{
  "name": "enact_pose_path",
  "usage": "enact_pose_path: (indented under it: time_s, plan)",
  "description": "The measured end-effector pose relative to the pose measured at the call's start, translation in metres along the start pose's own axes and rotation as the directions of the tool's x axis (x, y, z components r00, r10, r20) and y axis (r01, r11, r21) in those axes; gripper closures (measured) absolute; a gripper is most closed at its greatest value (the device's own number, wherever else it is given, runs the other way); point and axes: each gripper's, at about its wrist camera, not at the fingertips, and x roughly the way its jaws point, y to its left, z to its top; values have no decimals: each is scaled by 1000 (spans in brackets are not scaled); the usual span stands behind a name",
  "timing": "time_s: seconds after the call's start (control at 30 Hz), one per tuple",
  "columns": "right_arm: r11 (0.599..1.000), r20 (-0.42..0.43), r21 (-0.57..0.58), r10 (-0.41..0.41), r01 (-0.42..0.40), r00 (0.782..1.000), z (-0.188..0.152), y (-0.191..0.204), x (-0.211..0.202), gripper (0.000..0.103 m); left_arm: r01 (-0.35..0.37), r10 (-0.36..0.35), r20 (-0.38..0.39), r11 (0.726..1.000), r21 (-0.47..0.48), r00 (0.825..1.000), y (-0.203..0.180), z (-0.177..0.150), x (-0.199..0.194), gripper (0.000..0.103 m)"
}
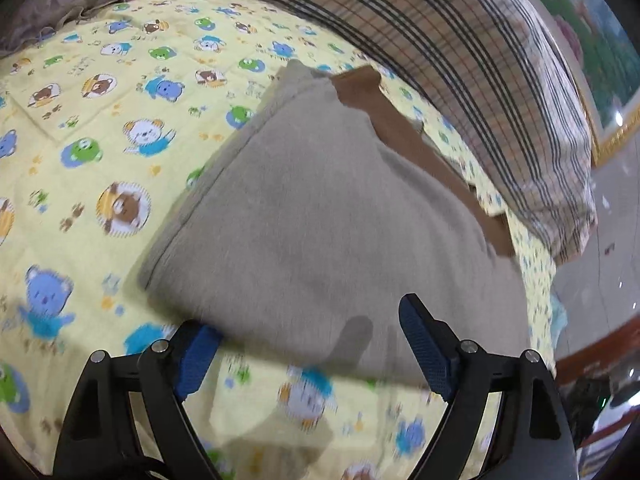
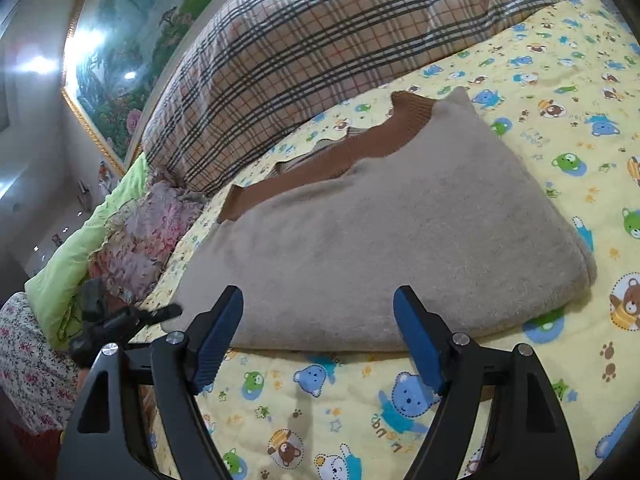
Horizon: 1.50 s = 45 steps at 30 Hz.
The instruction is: Fold small clothes
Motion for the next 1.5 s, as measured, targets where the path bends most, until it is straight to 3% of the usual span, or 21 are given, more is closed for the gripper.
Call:
enact_pose_path:
  time_s: [0.13, 0.23, 0.27, 0.33, 0.4, 0.5, 0.57, 0.67, 0.77, 0.93, 1.07, 1.27, 1.5]
  plan:
    - [999, 8, 23, 24, -25, 1000, -1, -5, -3, 24, 17, -13, 51, 996, -88, 999, 5, 17, 10, 17]
    - [999, 9, 36, 35, -36, 999, 0, -8, -3, 24, 2, 4, 68, 996, -88, 998, 1, 22, 14, 21]
    - [999, 9, 36, 39, -39, 999, 0, -8, -3, 24, -2, 8, 75, 997, -77, 997, -2, 23, 16, 25]
    - [998, 7, 38, 43, -44, 999, -1, -8, -2, 24, -6, 10, 72, 998, -56, 997, -5, 25, 19, 57]
    - [998, 5, 44, 49, -49, 999, -1, -8, -2, 24, 1, 2, 57, 999, -46, 998, -6, 26, 23, 76]
    - [996, 8, 57, 61, -61, 998, -2, -10, -3, 24, -13, 14, 71, 1000, -13, 997, -13, 28, 20, 86]
    - [996, 18, 61, 67, -68, 998, -2, -10, -5, 24, -29, 26, 87, 999, 34, 996, -26, 28, 13, 88]
    - [994, 38, 70, 76, -78, 996, 0, -11, -10, 24, -4, -13, 129, 991, 130, 992, -57, 29, -4, 89]
    - [991, 44, 89, 100, -104, 994, 10, -14, -15, 24, 29, -69, 145, 965, 261, 987, -99, 26, -16, 89]
    - [991, 71, 128, 35, -44, 997, 42, -30, -25, 24, 85, -151, 118, 897, 435, 981, -167, 9, -15, 89]
    - [990, 85, 138, 31, -43, 996, 73, -46, -31, 24, 140, -197, 43, 817, 559, 979, -215, -23, 8, 89]
    - [986, 1, 159, 54, -54, 999, 104, -57, -12, 24, 146, -117, -87, 771, 620, 989, -232, -63, 76, 89]
    - [981, -164, 178, 104, -74, 981, 104, -56, 47, 24, 156, -138, -77, 777, 609, 987, -221, -67, 75, 89]
